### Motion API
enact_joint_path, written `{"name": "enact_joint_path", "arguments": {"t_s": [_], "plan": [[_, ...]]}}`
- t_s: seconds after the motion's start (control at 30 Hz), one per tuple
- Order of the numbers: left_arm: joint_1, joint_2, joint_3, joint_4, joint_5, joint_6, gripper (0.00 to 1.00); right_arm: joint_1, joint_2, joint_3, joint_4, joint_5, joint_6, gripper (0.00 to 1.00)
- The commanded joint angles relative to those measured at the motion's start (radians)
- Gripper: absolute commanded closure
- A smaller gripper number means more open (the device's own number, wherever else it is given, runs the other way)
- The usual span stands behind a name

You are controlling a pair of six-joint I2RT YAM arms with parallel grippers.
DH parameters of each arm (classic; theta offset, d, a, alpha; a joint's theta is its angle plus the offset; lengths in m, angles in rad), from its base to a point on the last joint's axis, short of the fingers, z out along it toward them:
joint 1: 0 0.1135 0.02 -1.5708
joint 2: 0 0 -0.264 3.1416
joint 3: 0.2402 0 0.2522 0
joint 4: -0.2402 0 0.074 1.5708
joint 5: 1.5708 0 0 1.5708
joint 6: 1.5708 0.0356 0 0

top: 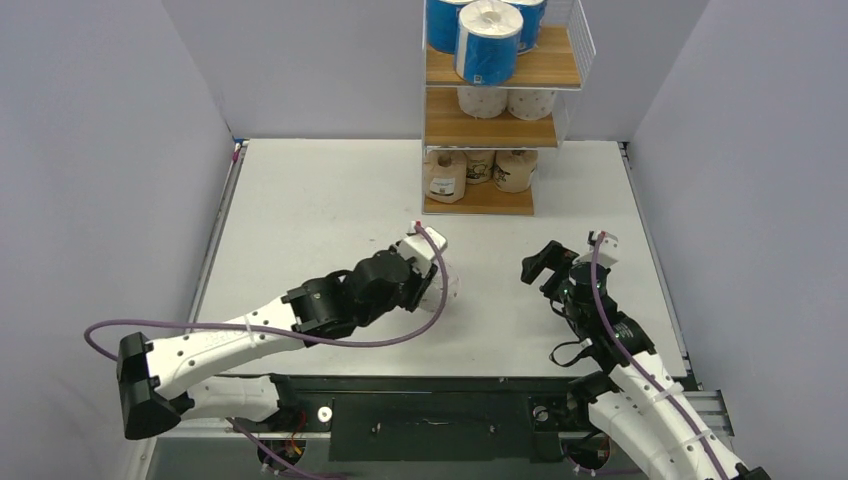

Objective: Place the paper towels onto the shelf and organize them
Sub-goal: Place the paper towel at the center of the board.

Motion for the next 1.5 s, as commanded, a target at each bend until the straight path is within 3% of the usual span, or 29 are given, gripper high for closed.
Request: {"name": "enact_joint_path", "arguments": {"t_s": [0.0,0.17,0.4,0.83,0.9,0.97,1.03,1.23,1.33,1.37,1.47], "plan": [[-0.073,0.075,0.053,0.051,-0.122,0.086,0.89,0.007,0.070,0.084,-0.119,0.105,0.068,0.08],[-0.118,0.182,0.059,0.103,-0.167,0.117,0.91,0.003,0.104,0.094,-0.140,0.078,0.060,0.00],[-0.135,0.263,0.051,0.160,-0.186,0.125,0.91,-0.028,0.145,0.059,-0.099,-0.018,0.059,0.00],[-0.159,0.391,0.081,0.151,-0.206,0.141,0.84,-0.029,0.156,0.057,-0.082,-0.002,0.041,0.01],[-0.163,0.398,0.083,0.151,-0.205,0.134,0.77,-0.030,0.154,0.056,-0.083,-0.003,0.041,0.01],[-0.168,0.401,0.089,0.147,-0.207,0.130,0.59,-0.030,0.153,0.056,-0.085,-0.003,0.039,0.01],[-0.174,0.404,0.092,0.143,-0.210,0.128,0.47,-0.030,0.150,0.056,-0.087,-0.003,0.039,0.01],[-0.187,0.386,0.119,0.115,-0.190,0.110,0.21,-0.030,0.136,0.067,-0.098,-0.006,0.038,0.01],[-0.188,0.347,0.132,0.103,-0.173,0.077,0.12,-0.030,0.134,0.074,-0.100,-0.013,0.034,0.01],[-0.188,0.334,0.129,0.106,-0.171,0.070,0.02,-0.030,0.134,0.082,-0.098,-0.023,0.033,0.01],[-0.186,0.242,0.090,0.147,-0.178,0.028,0.03,-0.027,0.136,0.096,-0.090,-0.033,0.042,0.05]]}}
